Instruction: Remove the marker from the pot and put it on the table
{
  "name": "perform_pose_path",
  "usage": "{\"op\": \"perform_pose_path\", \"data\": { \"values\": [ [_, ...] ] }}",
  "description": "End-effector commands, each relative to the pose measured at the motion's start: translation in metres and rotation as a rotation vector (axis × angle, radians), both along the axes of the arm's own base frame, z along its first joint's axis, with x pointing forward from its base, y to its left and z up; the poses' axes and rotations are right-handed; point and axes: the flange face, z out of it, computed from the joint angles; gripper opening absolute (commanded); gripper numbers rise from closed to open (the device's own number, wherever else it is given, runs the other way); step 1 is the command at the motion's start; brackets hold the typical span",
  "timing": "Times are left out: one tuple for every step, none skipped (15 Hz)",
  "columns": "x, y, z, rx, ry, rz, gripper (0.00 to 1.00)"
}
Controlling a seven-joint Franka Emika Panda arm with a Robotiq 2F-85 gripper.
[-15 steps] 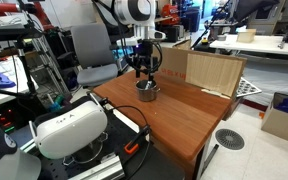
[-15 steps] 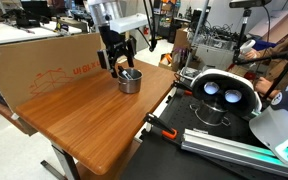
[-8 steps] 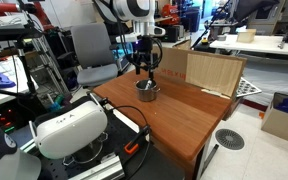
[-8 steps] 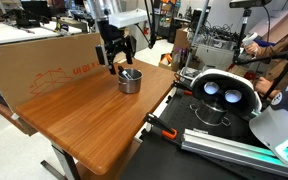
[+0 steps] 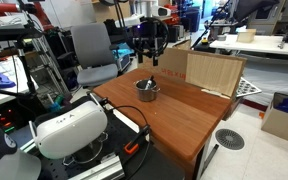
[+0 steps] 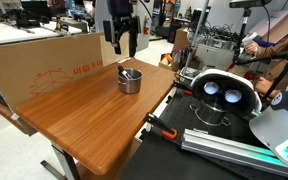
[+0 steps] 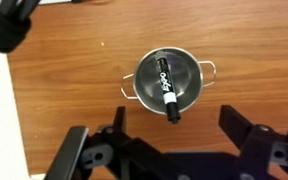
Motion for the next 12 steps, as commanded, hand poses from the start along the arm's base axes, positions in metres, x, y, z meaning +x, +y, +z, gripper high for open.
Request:
{"op": "perform_pose_path", "data": {
  "values": [
    [-0.01, -0.007, 0.002, 0.015, 0.037, -0.003, 1.0],
    [-0.01, -0.01, -0.001, 0.013, 0.042, -0.004, 1.0],
    [-0.009, -0.01, -0.005, 0.011, 0.056, -0.007, 1.0],
    [-0.01, -0.011, -0.008, 0.008, 0.063, -0.011, 1.0],
    [-0.01, -0.011, -0.012, 0.007, 0.072, -0.013, 1.0],
    [-0.01, -0.012, -0.015, 0.004, 0.075, -0.015, 1.0],
    [-0.008, -0.013, -0.019, 0.001, 0.076, -0.018, 1.0],
    [-0.008, -0.013, -0.022, -0.002, 0.078, -0.02, 1.0],
    [-0.007, -0.014, -0.026, -0.004, 0.089, -0.025, 1.0],
    [-0.006, -0.014, -0.03, -0.005, 0.094, -0.027, 1.0],
    [-0.005, -0.014, -0.035, -0.008, 0.099, -0.028, 1.0],
    [-0.004, -0.014, -0.04, -0.013, 0.107, -0.03, 1.0]
  ]
}}
